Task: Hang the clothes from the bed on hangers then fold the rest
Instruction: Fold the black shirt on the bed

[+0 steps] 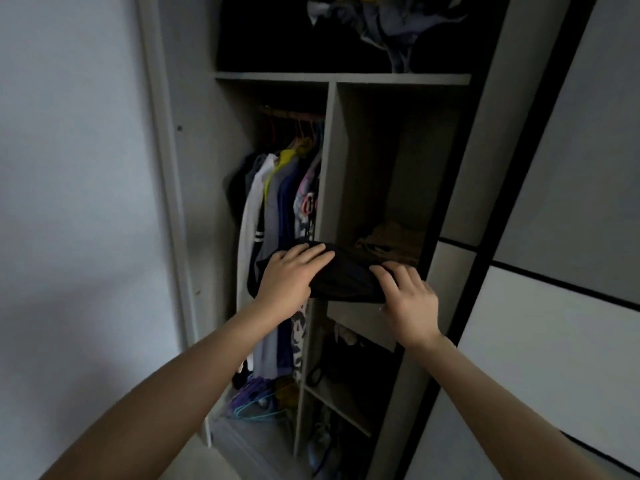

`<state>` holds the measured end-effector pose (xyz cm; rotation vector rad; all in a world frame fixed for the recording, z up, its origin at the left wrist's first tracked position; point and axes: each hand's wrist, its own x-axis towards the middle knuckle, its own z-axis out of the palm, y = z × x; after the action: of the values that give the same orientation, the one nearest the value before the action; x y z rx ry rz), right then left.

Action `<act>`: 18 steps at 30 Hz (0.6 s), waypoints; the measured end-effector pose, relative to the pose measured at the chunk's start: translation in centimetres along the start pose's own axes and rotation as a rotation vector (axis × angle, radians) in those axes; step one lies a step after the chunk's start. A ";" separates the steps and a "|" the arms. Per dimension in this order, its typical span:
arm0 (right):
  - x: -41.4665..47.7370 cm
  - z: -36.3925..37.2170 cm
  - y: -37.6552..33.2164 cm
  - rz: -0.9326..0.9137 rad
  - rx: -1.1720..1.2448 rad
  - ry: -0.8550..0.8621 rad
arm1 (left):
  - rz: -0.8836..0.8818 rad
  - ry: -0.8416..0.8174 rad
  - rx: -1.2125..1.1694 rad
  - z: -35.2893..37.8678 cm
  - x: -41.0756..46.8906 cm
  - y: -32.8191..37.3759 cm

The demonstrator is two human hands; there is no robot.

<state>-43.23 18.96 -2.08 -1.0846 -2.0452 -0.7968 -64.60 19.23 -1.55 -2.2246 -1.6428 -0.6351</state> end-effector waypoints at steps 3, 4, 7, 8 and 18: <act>2.5 1.3 0.6 0.101 -0.054 -0.044 | 0.006 0.027 -0.191 1.2 3.9 -1.3; 3.4 1.8 0.8 0.136 -0.078 -0.091 | 0.004 0.031 -0.283 1.8 4.9 -1.7; 6.7 3.6 1.3 0.284 -0.174 -0.317 | -0.040 -0.078 -0.543 4.1 8.0 -2.7; 7.8 4.3 1.7 0.336 -0.211 -0.381 | -0.050 -0.147 -0.596 4.9 9.1 -3.0; 16.3 10.0 8.3 0.913 -0.533 -0.625 | 0.104 -0.297 -0.702 8.8 22.4 -1.8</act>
<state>-45.76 37.77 6.57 -2.5566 -1.4615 -0.5370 -59.31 42.45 2.48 -2.9993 -1.5782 -1.0148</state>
